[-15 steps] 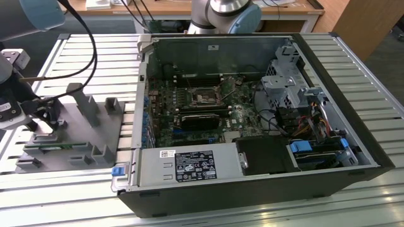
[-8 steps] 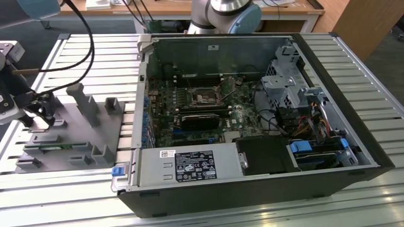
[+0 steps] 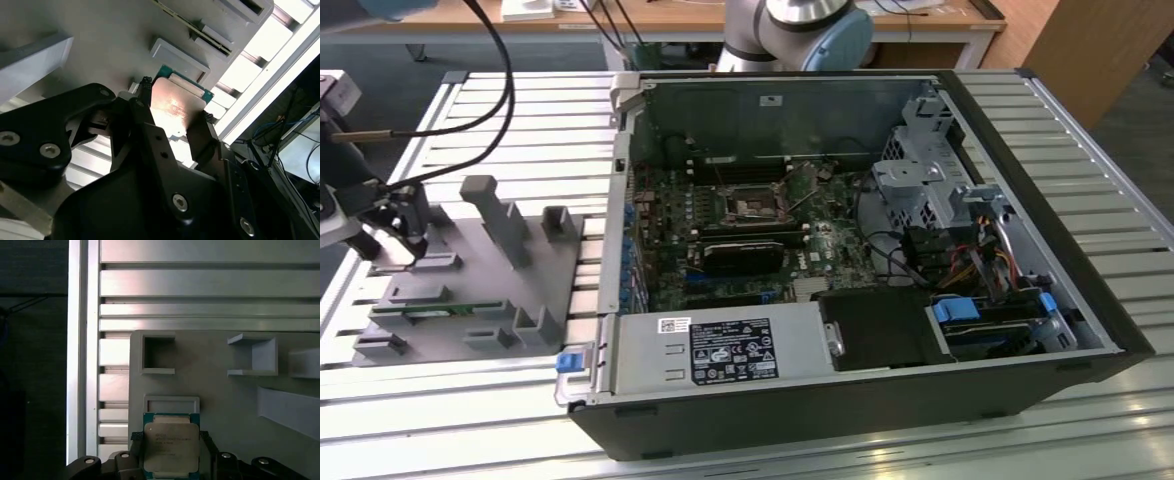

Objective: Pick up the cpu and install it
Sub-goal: 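Pick up the cpu and move it towards the insertion slot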

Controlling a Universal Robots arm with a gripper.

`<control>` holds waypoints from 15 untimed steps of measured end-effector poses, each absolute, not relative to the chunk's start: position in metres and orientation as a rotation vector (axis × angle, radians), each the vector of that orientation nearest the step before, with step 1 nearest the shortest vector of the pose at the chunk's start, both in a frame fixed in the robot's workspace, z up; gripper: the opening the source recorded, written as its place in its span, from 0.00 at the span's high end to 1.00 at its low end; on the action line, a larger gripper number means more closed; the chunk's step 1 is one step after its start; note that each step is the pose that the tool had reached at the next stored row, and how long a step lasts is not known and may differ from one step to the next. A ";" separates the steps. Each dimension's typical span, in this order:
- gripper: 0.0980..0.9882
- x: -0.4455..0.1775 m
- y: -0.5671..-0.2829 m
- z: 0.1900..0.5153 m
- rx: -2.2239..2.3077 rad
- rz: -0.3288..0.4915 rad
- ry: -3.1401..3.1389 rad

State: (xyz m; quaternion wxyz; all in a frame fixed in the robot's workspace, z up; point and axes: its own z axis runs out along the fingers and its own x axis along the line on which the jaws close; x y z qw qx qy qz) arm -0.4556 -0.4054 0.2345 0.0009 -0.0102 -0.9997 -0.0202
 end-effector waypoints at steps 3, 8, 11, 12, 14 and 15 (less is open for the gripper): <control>0.51 -0.456 -0.405 0.241 -0.032 -0.066 -3.137; 0.51 -0.456 -0.405 0.249 -0.032 -0.068 -3.137; 0.51 -0.456 -0.405 0.254 -0.032 -0.068 -3.137; 0.51 -0.456 -0.405 0.255 -0.032 -0.068 -3.137; 0.51 -0.456 -0.405 0.258 -0.032 -0.070 -3.137; 0.51 -0.456 -0.405 0.259 -0.032 -0.070 -3.137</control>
